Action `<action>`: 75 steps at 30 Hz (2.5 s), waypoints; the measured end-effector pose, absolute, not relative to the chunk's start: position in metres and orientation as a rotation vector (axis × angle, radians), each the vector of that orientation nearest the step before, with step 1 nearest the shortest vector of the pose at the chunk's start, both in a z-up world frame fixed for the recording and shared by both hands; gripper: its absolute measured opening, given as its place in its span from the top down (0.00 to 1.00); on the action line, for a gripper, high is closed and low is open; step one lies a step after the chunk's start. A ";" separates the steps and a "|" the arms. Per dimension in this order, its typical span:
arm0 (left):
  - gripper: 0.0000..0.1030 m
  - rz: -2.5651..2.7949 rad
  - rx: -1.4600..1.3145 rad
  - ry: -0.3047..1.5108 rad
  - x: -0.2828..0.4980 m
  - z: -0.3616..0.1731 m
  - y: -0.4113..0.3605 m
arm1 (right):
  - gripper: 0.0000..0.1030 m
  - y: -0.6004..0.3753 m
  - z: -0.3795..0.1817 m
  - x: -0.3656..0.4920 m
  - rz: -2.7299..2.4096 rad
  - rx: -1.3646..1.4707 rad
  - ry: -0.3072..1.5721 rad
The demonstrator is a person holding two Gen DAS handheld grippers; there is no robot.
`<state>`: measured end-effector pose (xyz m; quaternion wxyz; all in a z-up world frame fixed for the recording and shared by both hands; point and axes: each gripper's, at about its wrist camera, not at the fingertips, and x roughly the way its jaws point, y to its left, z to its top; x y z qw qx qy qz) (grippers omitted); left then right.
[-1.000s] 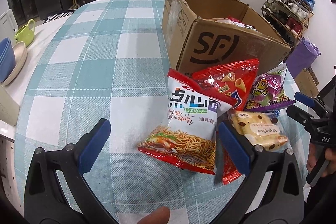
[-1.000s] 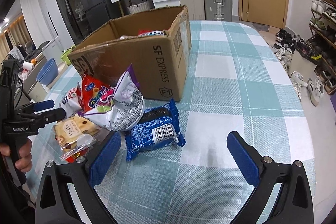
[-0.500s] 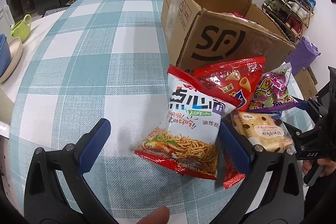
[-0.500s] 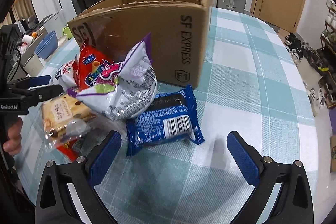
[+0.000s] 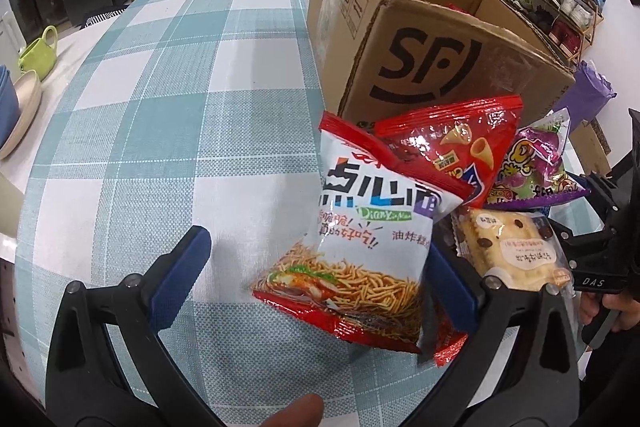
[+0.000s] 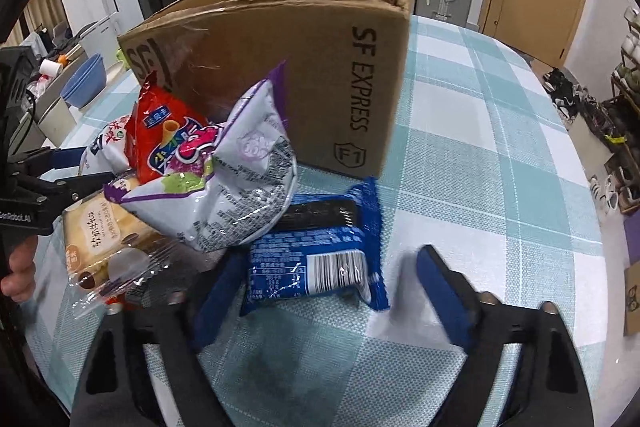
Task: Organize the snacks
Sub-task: 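Close the left gripper on a white noodle-snack bag while the right grips the blue biscuit pack, then carry the noodle-snack bag and blue biscuit pack over the box with both grippers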
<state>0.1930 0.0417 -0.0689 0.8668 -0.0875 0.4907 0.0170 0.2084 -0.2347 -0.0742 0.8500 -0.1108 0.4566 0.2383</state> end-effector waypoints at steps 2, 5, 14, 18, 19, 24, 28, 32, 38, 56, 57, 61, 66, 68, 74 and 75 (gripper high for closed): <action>0.01 0.035 -0.185 1.030 0.193 -0.070 0.042 | 0.27 -0.233 -0.075 0.208 0.503 -0.249 0.957; 0.01 0.037 -0.198 1.033 0.193 -0.071 0.044 | 0.36 -0.233 -0.074 0.208 0.515 -0.254 0.951; 0.04 0.034 -0.213 1.041 0.191 -0.070 0.044 | 0.53 -0.253 -0.074 0.204 0.522 -0.211 0.931; 0.08 0.022 -0.207 1.044 0.189 -0.070 0.042 | 0.55 -0.265 -0.072 0.200 0.504 -0.180 0.918; 0.09 0.020 -0.208 1.043 0.188 -0.070 0.041 | 0.55 -0.267 -0.071 0.199 0.499 -0.175 0.915; 0.12 0.018 -0.209 1.040 0.187 -0.069 0.040 | 0.55 -0.275 -0.060 0.185 0.480 -0.154 0.889; 0.19 -0.001 -0.212 1.030 0.185 -0.067 0.038 | 0.55 -0.282 -0.055 0.180 0.458 -0.141 0.874; 0.33 -0.040 -0.220 1.014 0.181 -0.065 0.035 | 0.55 -0.286 -0.051 0.178 0.450 -0.132 0.863; 0.54 -0.063 -0.199 0.975 0.174 -0.058 0.031 | 0.55 -0.289 -0.046 0.174 0.440 -0.125 0.847; 0.55 -0.043 -0.214 0.849 0.134 -0.014 0.031 | 0.55 -0.295 -0.003 0.131 0.451 -0.098 0.724; 0.55 -0.044 -0.216 0.840 0.130 -0.010 0.031 | 0.55 -0.294 0.000 0.128 0.454 -0.098 0.718; 0.55 -0.041 -0.217 0.806 0.116 0.004 0.028 | 0.55 -0.294 0.012 0.113 0.464 -0.092 0.687; 0.55 -0.041 -0.217 0.767 0.101 0.022 0.024 | 0.55 -0.291 0.023 0.101 0.482 -0.090 0.657; 0.55 -0.045 -0.217 0.754 0.095 0.027 0.022 | 0.55 -0.290 0.026 0.099 0.489 -0.086 0.654; 0.55 -0.050 -0.209 0.722 0.088 0.044 0.019 | 0.55 -0.285 0.031 0.098 0.501 -0.083 0.638; 0.55 -0.052 -0.208 0.718 0.088 0.046 0.019 | 0.55 -0.284 0.032 0.097 0.502 -0.082 0.634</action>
